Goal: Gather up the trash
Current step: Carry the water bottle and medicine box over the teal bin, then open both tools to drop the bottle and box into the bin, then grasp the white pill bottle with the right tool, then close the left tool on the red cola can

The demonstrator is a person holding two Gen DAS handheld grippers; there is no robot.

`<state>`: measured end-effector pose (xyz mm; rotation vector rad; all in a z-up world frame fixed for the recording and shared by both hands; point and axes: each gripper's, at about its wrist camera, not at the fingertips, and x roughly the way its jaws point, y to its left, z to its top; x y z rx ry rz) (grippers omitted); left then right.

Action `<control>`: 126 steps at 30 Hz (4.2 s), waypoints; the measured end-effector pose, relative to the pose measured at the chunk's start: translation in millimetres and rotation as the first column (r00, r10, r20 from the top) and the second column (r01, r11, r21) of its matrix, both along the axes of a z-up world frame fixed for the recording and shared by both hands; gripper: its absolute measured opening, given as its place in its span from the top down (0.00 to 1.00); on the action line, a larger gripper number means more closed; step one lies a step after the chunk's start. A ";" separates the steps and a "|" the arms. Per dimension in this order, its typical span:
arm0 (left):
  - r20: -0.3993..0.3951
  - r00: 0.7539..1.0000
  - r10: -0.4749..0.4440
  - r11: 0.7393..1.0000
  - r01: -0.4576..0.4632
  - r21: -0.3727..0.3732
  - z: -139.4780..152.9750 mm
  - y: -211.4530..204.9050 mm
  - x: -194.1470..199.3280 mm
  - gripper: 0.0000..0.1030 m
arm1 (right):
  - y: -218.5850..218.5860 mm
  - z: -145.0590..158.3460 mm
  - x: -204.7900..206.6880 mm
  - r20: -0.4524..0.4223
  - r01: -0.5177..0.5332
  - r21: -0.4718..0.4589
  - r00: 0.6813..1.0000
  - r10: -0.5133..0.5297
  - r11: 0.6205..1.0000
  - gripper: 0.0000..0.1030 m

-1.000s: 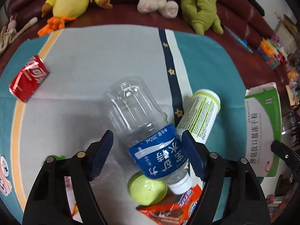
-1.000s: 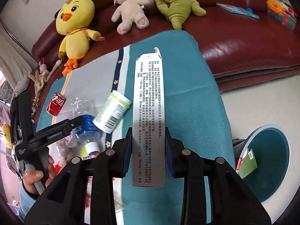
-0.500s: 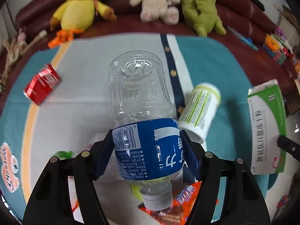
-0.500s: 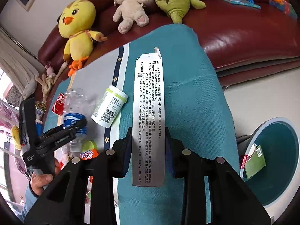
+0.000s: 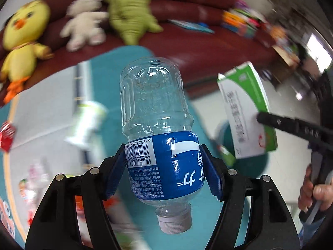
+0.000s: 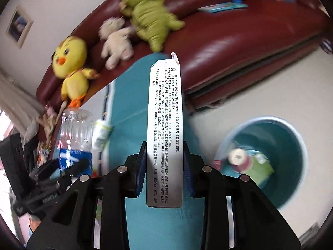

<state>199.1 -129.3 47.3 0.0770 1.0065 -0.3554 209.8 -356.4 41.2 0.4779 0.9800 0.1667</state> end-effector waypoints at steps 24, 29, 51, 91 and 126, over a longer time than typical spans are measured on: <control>-0.262 0.926 -0.271 0.941 0.312 0.132 -125.9 -211.0 -2.0 0.23 | -140.2 -79.8 -57.3 -0.144 0.183 -0.038 0.972 -0.187 0.982 0.71; -0.264 0.929 -0.259 0.946 0.299 0.124 -127.9 -202.5 4.4 0.23 | -136.7 -84.1 -51.8 -0.153 0.179 -0.034 0.971 -0.182 0.983 0.71; -0.196 0.969 -0.154 0.984 0.168 0.061 -87.1 -124.5 -7.6 0.10 | -101.7 -77.8 -41.9 -0.215 0.141 -0.092 0.964 -0.158 0.986 0.28; -0.009 0.955 0.298 0.954 -0.298 0.035 -40.9 293.5 3.4 0.10 | 280.5 -44.0 120.1 -0.314 -0.340 -0.126 0.905 0.288 0.932 0.20; -0.032 0.922 0.387 0.911 -0.377 0.167 -82.7 467.2 137.0 0.29 | 432.9 -62.6 169.9 -0.311 -0.642 -0.162 0.754 0.579 0.749 0.50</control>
